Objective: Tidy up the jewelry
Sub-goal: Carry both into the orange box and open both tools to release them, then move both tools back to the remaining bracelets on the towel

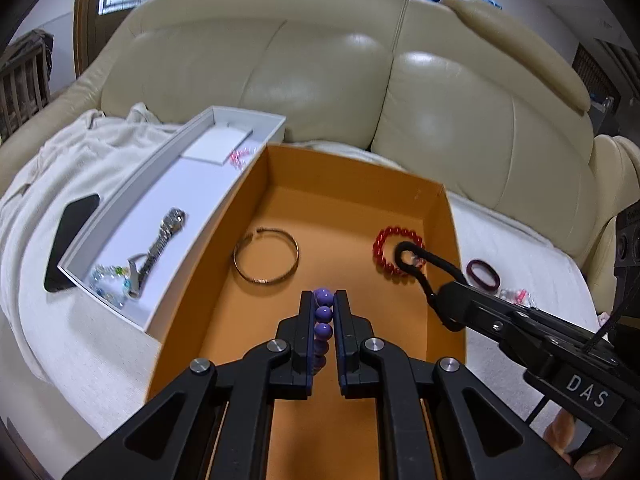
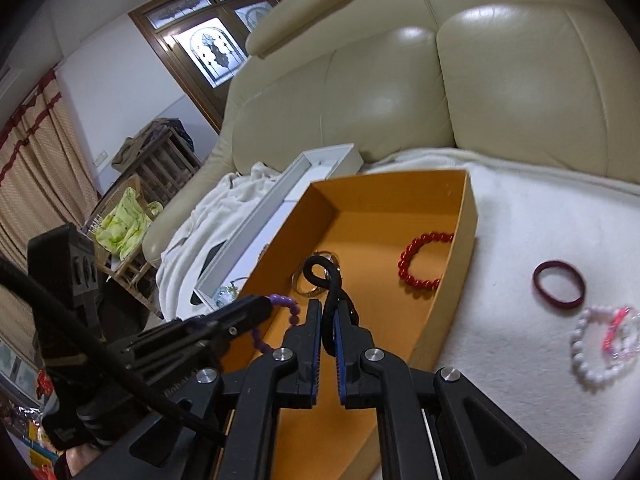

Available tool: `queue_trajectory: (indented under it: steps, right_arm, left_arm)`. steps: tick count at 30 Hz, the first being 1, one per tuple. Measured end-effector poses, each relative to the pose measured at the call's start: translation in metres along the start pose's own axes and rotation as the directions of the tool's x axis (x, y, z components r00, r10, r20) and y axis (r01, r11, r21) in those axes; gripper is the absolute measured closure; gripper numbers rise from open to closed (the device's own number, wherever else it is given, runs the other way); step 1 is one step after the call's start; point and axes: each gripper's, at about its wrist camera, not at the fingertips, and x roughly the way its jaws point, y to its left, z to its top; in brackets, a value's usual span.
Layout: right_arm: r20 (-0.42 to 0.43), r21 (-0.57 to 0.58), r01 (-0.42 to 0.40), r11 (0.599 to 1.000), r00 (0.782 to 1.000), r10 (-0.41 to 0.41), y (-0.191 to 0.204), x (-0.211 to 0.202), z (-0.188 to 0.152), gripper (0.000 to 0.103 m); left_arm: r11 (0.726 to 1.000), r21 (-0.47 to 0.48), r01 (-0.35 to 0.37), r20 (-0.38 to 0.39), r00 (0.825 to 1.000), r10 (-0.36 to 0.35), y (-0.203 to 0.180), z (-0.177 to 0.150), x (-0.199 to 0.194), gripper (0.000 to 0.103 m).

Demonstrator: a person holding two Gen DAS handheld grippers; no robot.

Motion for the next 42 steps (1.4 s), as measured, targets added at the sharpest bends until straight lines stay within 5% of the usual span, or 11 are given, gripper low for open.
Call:
queue_trajectory:
  steps: [4, 6, 8, 26, 42]
  right_arm:
    - [-0.032, 0.066, -0.007, 0.998, 0.999, 0.009, -0.007, 0.010, 0.002, 0.083]
    - [-0.015, 0.093, -0.017, 0.995, 1.000, 0.019, -0.014, 0.005, 0.003, 0.062]
    - [0.020, 0.103, -0.023, 0.994, 1.000, 0.021, -0.020, -0.003, 0.005, 0.051]
    - [0.187, 0.331, 0.075, 0.941, 0.972, -0.143, -0.138, -0.127, 0.013, 0.051]
    - [0.061, 0.408, 0.209, 0.889, 0.965, -0.255, -0.215, -0.171, -0.015, 0.051]
  left_arm:
    - [1.000, -0.016, -0.017, -0.030, 0.999, 0.017, 0.003, -0.001, 0.006, 0.091]
    - [0.999, -0.034, -0.016, -0.028, 0.999, 0.015, 0.006, 0.002, 0.006, 0.076]
    - [0.998, -0.057, -0.011, -0.011, 1.000, 0.011, 0.007, 0.003, 0.003, 0.069]
    - [0.993, 0.113, -0.037, 0.101, 0.995, 0.026, -0.071, 0.006, -0.005, 0.055]
    - [0.955, 0.296, 0.002, 0.147, 0.988, -0.047, -0.156, -0.005, 0.001, 0.047]
